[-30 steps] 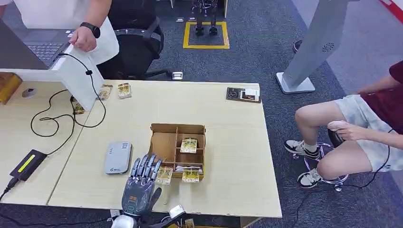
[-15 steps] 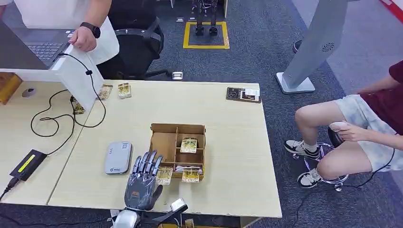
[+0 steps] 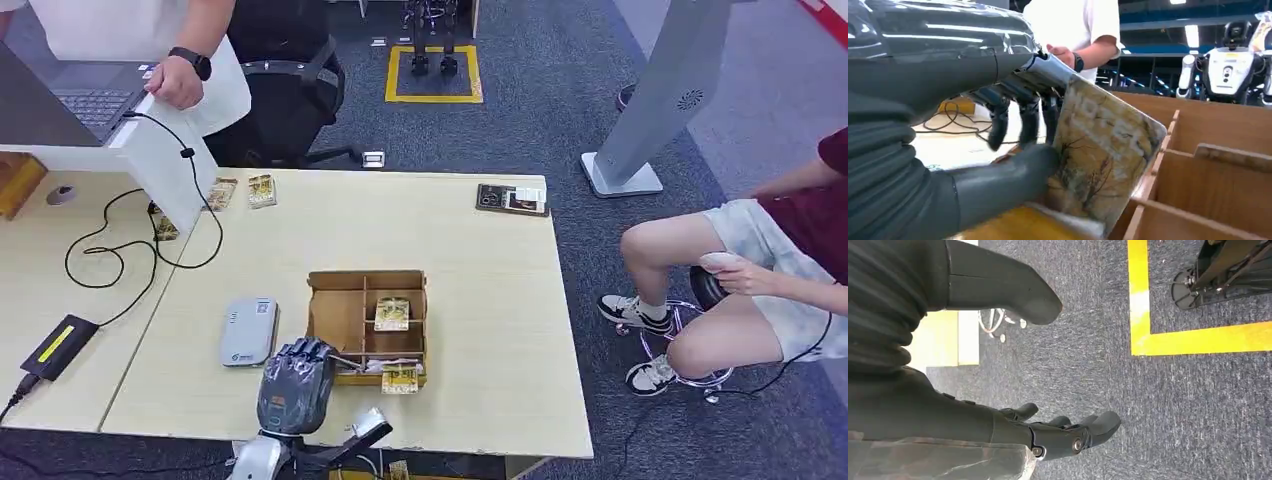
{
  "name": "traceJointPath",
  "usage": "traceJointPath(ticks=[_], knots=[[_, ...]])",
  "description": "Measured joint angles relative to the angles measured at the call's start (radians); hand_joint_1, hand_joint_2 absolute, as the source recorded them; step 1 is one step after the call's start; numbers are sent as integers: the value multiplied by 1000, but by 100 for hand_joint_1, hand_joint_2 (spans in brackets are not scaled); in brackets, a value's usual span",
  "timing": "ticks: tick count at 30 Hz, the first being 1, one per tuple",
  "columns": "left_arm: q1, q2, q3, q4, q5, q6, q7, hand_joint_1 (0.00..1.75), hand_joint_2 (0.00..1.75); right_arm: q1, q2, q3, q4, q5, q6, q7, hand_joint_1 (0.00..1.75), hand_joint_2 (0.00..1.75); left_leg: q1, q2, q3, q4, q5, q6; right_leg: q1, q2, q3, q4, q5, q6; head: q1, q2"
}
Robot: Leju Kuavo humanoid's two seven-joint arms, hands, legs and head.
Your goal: Pass the card to the sensor for recognition and then transmit it.
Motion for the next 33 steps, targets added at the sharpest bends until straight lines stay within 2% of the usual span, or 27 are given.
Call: traceJointPath(ticks=[3,10,13,18,25,27,28,33], knots=[[2,-2,8,-7,2,0,-7,175,175,0,0,0,0,0,0,0,0,175,0,0,0,0,0,0,0,0,0,0,0,0,0,0],[37,-46,76,-67,13,0,-163,175,175,0,0,0,-1,0,1,0,0,175,0,0,0,0,0,0,0,0,0,0,0,0,0,0],[46,-67,109,-88,9,0,-205,175,175,0,0,0,-1,0,0,-1,0,175,0,0,0,0,0,0,0,0,0,0,0,0,0,0],[55,-89,141,-101,-2,0,-225,175,175,0,0,-1,-1,0,-2,-2,0,175,0,0,0,0,0,0,0,0,0,0,0,0,0,0],[61,-94,158,-106,-4,0,-233,175,175,0,0,-2,-1,0,-3,-2,0,175,0,0,0,0,0,0,0,0,0,0,0,0,0,0],[62,-94,160,-106,-4,0,-233,148,175,0,0,-2,-1,0,-3,-2,0,175,0,0,0,0,0,0,0,0,0,0,0,0,0,0],[63,-95,160,-106,-4,0,-233,126,175,0,0,-2,-1,0,-3,-2,0,175,0,0,0,0,0,0,0,0,0,0,0,0,0,0],[67,-100,161,-106,2,0,-233,126,175,0,0,-3,-1,0,-3,-2,0,175,0,0,0,0,0,0,0,0,0,0,0,0,0,0]])
